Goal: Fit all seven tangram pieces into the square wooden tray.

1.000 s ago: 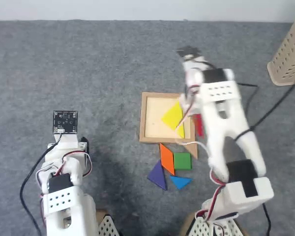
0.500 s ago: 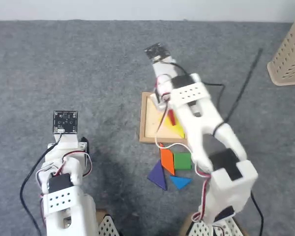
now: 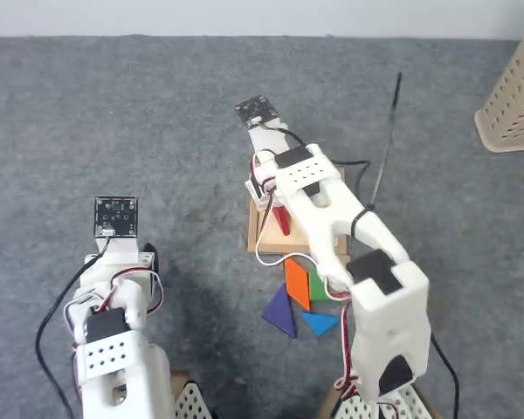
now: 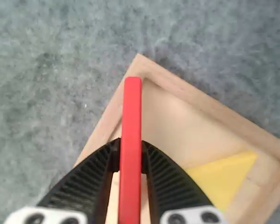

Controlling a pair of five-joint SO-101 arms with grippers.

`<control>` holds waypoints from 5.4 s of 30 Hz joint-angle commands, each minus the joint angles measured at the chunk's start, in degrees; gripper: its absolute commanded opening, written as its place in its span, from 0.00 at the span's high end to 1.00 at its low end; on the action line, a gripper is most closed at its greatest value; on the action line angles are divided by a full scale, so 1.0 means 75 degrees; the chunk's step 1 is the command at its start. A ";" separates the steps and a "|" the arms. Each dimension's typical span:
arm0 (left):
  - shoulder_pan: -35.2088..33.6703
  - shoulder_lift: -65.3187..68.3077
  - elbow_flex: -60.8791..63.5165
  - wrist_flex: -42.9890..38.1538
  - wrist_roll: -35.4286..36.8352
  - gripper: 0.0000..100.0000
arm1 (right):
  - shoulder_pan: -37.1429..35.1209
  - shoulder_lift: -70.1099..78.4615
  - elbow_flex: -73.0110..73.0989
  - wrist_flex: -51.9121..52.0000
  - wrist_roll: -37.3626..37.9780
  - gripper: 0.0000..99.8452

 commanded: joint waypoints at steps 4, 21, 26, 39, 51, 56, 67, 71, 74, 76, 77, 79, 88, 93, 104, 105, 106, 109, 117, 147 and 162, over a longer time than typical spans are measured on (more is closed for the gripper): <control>-0.0035 -0.0152 -0.0029 -0.0199 -0.0047 0.83 | 0.0838 0.0264 -0.0961 0.0217 -0.0082 0.99; -0.0035 -0.0152 -0.0029 -0.0199 -0.0047 0.83 | 0.0826 -0.0475 -0.1313 0.1131 0.0410 0.99; -0.0035 -0.0152 -0.0029 -0.0199 -0.0047 0.83 | 0.0568 -0.1037 -0.1313 0.2092 0.2977 0.99; -0.0035 -0.0152 -0.0029 -0.0199 -0.0047 0.83 | 0.0358 -0.1201 -0.1184 0.2655 0.7654 0.99; -0.0035 -0.0152 -0.0029 -0.0199 -0.0047 0.83 | 0.0158 -0.3229 0.2684 -0.1377 0.7432 0.99; -0.0035 -0.0152 -0.0029 -0.0199 -0.0047 0.83 | 0.0205 -0.3522 0.3259 -0.1858 0.7432 0.99; -0.0035 -0.0152 -0.0029 -0.0199 -0.0047 0.83 | 0.0240 -0.3511 0.3681 -0.1928 0.7373 0.99; -0.0035 -0.0152 -0.0029 -0.0199 -0.0047 0.83 | 0.0451 -0.3511 0.3692 -0.2081 0.6799 0.99; -0.0035 -0.0152 -0.0029 -0.0199 -0.0047 0.83 | 0.0486 -0.3499 0.3704 -0.2034 0.6881 0.99; -0.0035 -0.0152 -0.0029 -0.0199 -0.0047 0.83 | 0.0486 -0.3499 0.3821 -0.2069 0.6986 0.99; -0.0035 -0.0152 -0.0029 -0.0199 -0.0047 0.83 | 0.0475 -0.3499 0.3892 -0.2069 0.7080 0.99; -0.0035 -0.0152 -0.0029 -0.0199 -0.0047 0.83 | 0.0463 -0.3499 0.3950 -0.2069 0.7080 0.99; -0.0035 -0.0152 -0.0029 -0.0199 -0.0047 0.83 | 0.0463 -0.3569 0.3892 -0.1893 0.4290 0.99; -0.0035 -0.0152 -0.0029 -0.0199 -0.0047 0.83 | 0.0674 -0.3276 0.2379 -0.0545 0.2450 0.99; -0.0035 -0.0152 -0.0029 -0.0199 -0.0047 0.83 | 0.0885 -0.1190 -0.0035 -0.0158 0.6963 0.99; -0.0035 -0.0152 -0.0029 -0.0199 -0.0047 0.83 | 0.0932 -0.1061 -0.0281 -0.0170 0.7174 0.99; -0.0035 -0.0152 -0.0029 -0.0199 -0.0047 0.83 | 0.0955 -0.0944 -0.0504 -0.0170 0.7349 0.99; -0.0035 -0.0152 -0.0029 -0.0199 -0.0047 0.83 | 0.1061 -0.0627 -0.1090 -0.0147 0.7701 0.99; -0.0035 -0.0152 -0.0029 -0.0199 -0.0047 0.83 | 0.1354 0.0076 -0.1242 -0.0182 0.9354 0.99; -0.0035 -0.0152 -0.0029 -0.0199 -0.0047 0.83 | 0.1225 -0.0311 -0.1418 0.0733 0.8522 0.89; -0.0035 -0.0152 -0.0029 -0.0199 -0.0047 0.83 | 0.0662 -0.1577 -0.1395 0.2151 0.8498 0.89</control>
